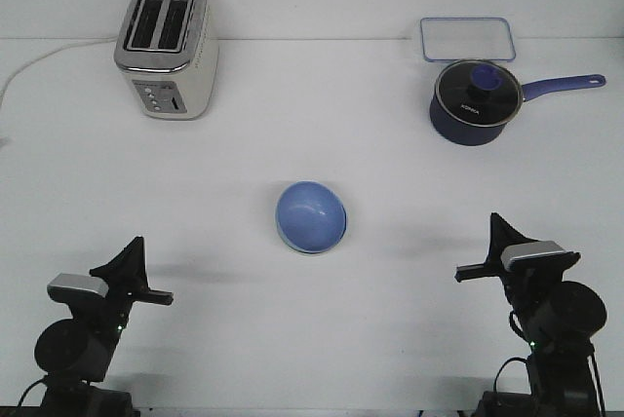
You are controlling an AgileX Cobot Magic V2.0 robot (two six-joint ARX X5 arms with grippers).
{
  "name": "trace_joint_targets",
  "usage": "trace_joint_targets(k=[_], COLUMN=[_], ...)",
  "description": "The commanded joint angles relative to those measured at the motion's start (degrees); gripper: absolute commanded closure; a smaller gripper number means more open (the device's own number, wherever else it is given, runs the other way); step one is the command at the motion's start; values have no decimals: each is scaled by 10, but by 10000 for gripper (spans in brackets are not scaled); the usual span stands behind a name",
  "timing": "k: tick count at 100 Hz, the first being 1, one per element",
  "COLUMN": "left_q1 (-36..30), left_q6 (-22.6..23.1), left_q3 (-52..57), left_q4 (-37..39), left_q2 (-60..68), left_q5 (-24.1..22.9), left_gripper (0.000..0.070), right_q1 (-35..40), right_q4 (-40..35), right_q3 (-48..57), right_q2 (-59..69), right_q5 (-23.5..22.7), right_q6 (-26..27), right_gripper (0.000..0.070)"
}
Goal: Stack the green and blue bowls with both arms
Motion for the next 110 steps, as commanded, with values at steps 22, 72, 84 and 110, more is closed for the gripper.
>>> trace_joint_targets(k=[22,72,84,110], left_q1=[30,31,31,31], left_q6=[5,3,3,4], left_q3=[-76,-125,-138,-138], left_q4=[2,43,78,77], left_q2=[-109,-109,-109,-109], left_q5=[-2,-1,-2,-2], left_gripper=[690,690,690,689], right_q1=[0,0,0,0], right_q4=[6,5,6,6], right_q3=[0,0,0,0], right_q2=[2,2,2,2], right_q5=[0,0,0,0], right_q6=[4,3,4,4], right_gripper=[700,700,700,700])
